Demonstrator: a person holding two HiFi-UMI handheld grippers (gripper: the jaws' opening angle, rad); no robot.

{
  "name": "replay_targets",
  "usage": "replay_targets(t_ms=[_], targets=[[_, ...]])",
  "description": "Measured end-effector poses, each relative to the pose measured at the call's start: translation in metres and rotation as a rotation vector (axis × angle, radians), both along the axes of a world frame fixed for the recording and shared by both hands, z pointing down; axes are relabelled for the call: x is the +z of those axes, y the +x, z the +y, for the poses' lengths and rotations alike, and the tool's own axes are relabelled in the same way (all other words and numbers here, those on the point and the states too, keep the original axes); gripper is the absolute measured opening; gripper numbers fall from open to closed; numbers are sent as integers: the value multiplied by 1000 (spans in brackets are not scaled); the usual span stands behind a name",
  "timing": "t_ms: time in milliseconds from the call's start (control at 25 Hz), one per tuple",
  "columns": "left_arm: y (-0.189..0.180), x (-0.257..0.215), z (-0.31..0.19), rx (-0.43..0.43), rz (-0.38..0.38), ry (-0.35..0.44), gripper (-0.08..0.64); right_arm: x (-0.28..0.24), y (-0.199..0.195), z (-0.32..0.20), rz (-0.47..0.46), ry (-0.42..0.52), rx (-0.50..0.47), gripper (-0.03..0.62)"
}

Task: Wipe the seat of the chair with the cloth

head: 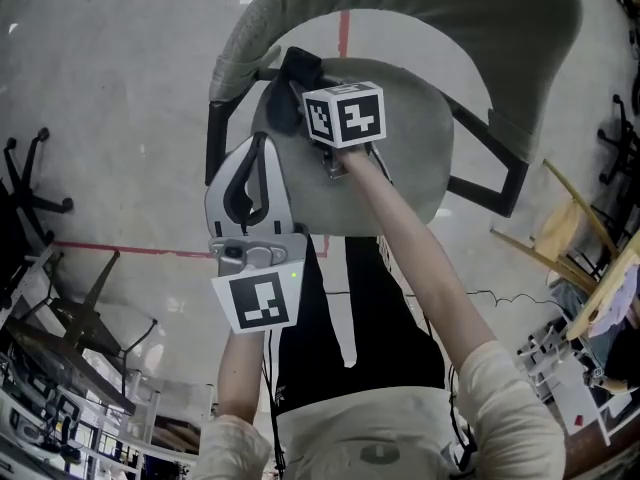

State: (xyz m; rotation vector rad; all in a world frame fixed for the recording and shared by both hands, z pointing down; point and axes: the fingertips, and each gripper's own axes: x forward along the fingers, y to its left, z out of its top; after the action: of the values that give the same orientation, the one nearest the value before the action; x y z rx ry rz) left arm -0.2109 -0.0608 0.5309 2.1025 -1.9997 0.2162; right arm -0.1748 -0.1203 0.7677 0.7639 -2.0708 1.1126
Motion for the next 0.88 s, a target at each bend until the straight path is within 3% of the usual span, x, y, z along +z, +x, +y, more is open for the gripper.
replay_targets(t_ms=[240,880], targets=[[20,4,-5,30,-7,-10,11,2,45,-7,70,43,0,54],[116,-3,-30,164,-4,-19,11,6,230,-22,263,52,182,54]])
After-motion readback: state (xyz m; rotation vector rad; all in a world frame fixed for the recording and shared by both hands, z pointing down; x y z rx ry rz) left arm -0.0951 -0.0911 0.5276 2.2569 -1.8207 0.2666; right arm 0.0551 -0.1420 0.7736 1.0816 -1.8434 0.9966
